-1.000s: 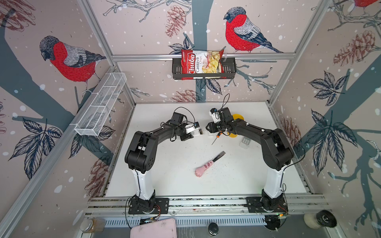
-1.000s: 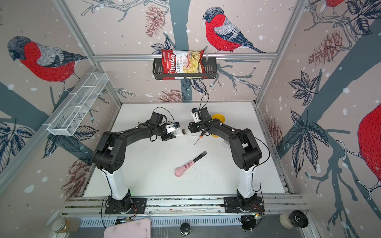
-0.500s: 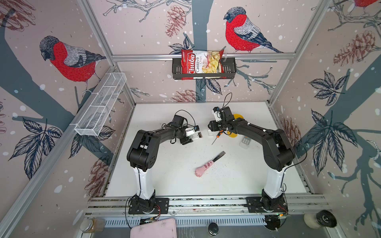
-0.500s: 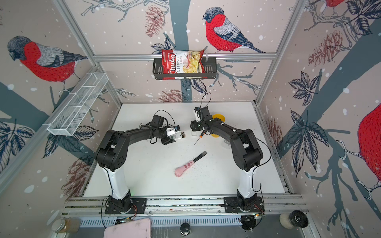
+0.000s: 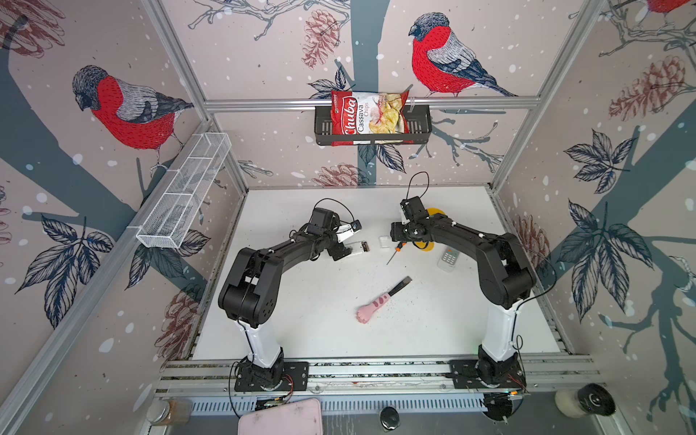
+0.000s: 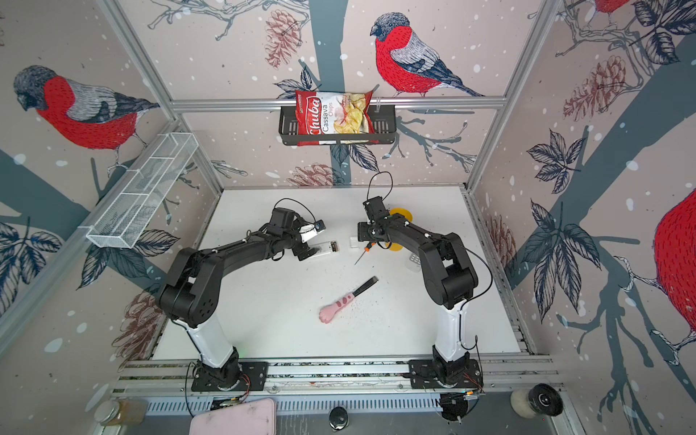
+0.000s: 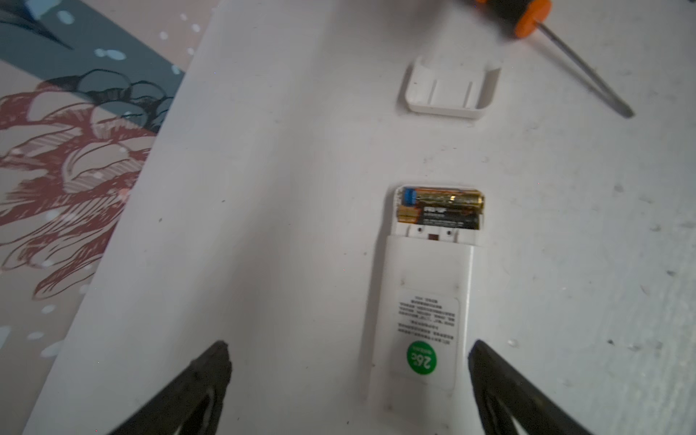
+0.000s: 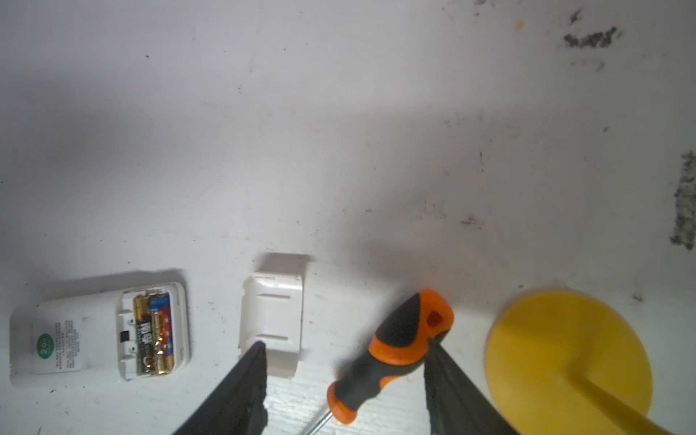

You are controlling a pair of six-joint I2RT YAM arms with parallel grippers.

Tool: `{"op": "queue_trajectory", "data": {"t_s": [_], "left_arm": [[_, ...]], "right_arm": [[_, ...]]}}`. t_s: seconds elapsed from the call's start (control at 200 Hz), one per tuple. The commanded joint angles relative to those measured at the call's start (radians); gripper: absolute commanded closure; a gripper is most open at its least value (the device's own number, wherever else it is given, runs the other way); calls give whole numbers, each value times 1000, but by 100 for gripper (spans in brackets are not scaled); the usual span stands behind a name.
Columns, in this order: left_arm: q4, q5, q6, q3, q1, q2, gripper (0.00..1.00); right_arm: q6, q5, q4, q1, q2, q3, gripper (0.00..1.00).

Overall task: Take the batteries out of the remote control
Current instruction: 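Release the cover with the right gripper and open the left gripper, drawing both back, then grasp the orange-handled screwdriver with the right gripper while the left gripper lifts away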

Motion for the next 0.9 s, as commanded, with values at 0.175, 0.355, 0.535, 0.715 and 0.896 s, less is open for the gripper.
{"op": "queue_trajectory", "data": {"t_s": [0.175, 0.355, 0.535, 0.715, 0.896], "left_arm": [[277, -221, -212, -85, -96, -122, 3], [298, -341, -297, -104, -200, -175, 4], [302, -404, -444, -135, -270, -241, 4], [369, -421, -579, -230, -299, -351, 3], [402, -430, -667, -303, -324, -450, 4]], "right_arm": [[81, 39, -33, 15, 28, 10, 33], [102, 70, -50, 33, 51, 11, 33], [133, 96, -30, 45, 33, -38, 33], [148, 95, -34, 63, 32, -49, 34], [155, 83, -43, 64, 67, -17, 41]]}}
